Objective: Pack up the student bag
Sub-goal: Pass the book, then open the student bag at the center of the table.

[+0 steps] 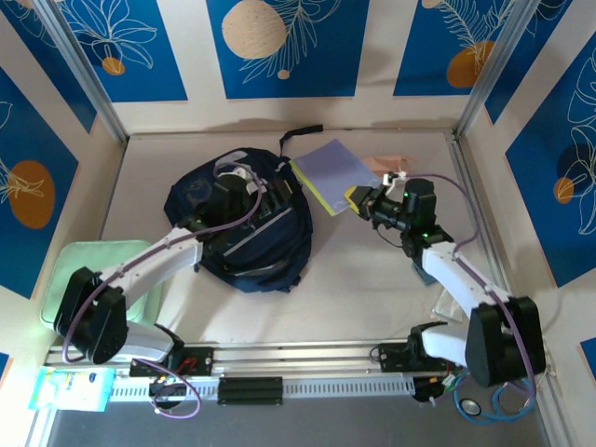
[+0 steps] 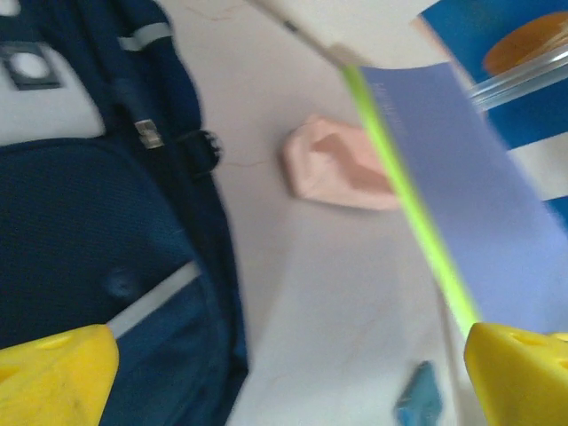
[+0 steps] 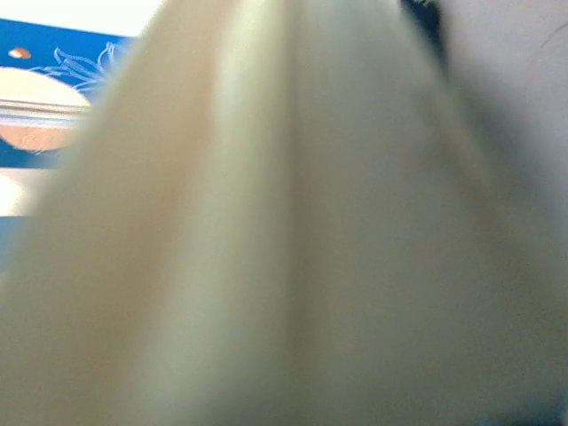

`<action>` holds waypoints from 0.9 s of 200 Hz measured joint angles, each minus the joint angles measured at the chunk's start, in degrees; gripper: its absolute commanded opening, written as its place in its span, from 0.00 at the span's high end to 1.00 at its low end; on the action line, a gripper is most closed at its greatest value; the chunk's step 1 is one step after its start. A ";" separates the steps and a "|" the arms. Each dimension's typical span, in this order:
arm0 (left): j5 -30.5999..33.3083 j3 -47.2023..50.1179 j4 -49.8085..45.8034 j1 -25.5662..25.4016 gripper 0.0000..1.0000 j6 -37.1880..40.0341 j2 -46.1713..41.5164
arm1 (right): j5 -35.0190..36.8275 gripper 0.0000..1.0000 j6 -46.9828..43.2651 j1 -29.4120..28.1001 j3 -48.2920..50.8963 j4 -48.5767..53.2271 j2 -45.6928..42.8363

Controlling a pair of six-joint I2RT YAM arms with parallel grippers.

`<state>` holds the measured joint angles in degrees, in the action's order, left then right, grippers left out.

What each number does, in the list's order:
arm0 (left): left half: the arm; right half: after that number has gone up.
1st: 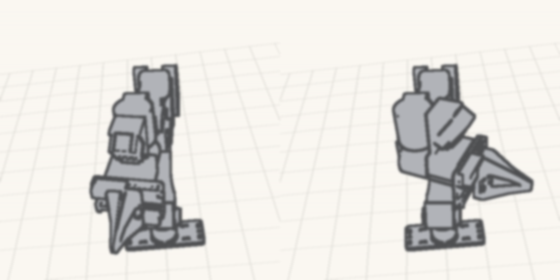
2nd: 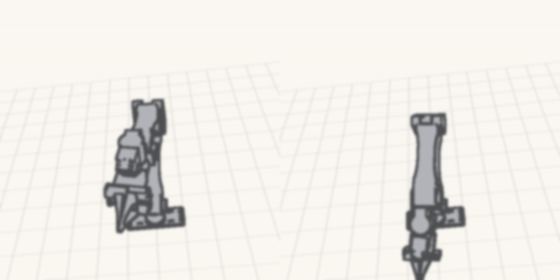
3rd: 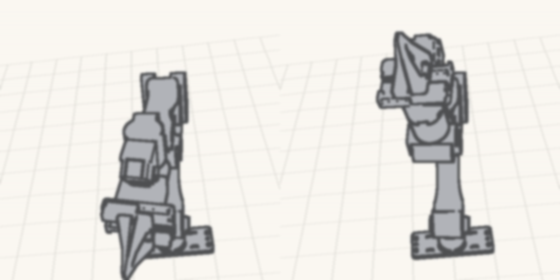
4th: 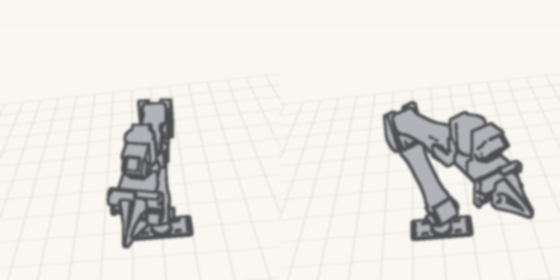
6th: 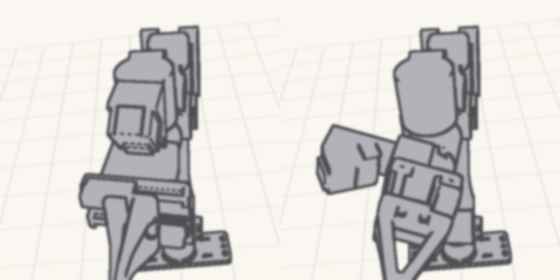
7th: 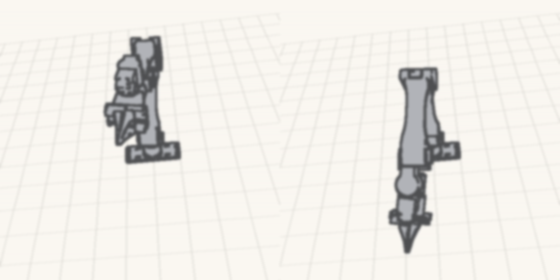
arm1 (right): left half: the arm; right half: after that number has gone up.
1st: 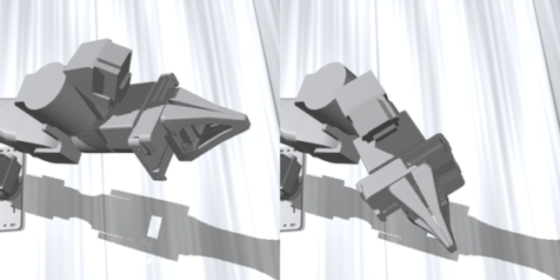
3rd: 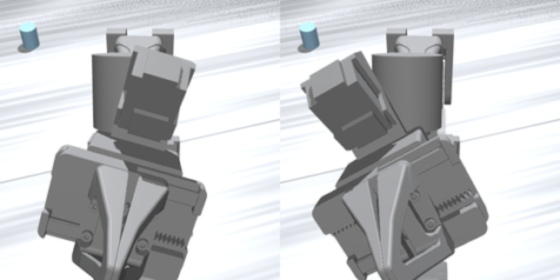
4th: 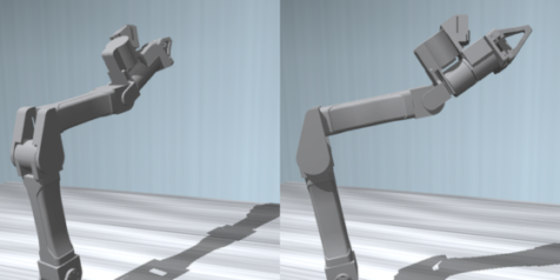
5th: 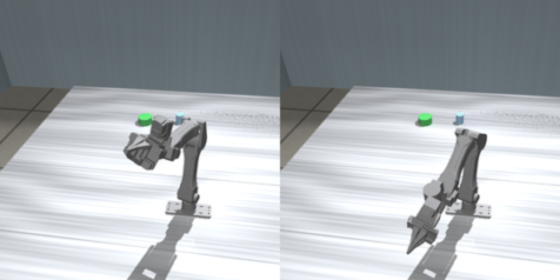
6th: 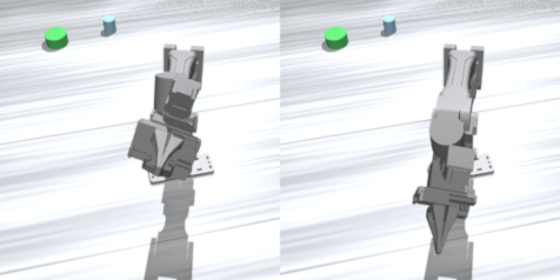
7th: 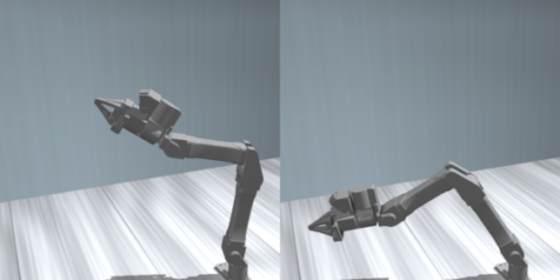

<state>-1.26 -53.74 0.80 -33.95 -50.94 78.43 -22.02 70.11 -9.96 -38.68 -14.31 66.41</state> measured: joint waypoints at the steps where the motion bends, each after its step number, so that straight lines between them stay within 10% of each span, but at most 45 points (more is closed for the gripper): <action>1: 0.09 0.00 -0.42 0.00 0.00 0.55 -0.09 | 0.09 1.00 -0.48 0.22 -0.07 0.63 -0.35; 41: 1.33 -3.52 -15.58 -0.52 0.01 18.05 2.32 | 2.95 1.00 -10.36 4.72 -3.19 16.20 -6.71; 94: 6.97 -16.41 -32.48 -5.53 0.27 38.18 15.54 | 4.50 1.00 -14.25 6.34 -4.09 24.26 -8.09; 180: 13.77 -23.21 -44.28 -8.24 0.46 45.92 24.61 | 4.70 1.00 -14.21 6.88 -4.09 25.64 -8.02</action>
<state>12.51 -76.95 -43.48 -42.19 -5.02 103.04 -17.32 55.90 -3.07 -42.76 11.33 58.39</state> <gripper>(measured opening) 0.581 0.080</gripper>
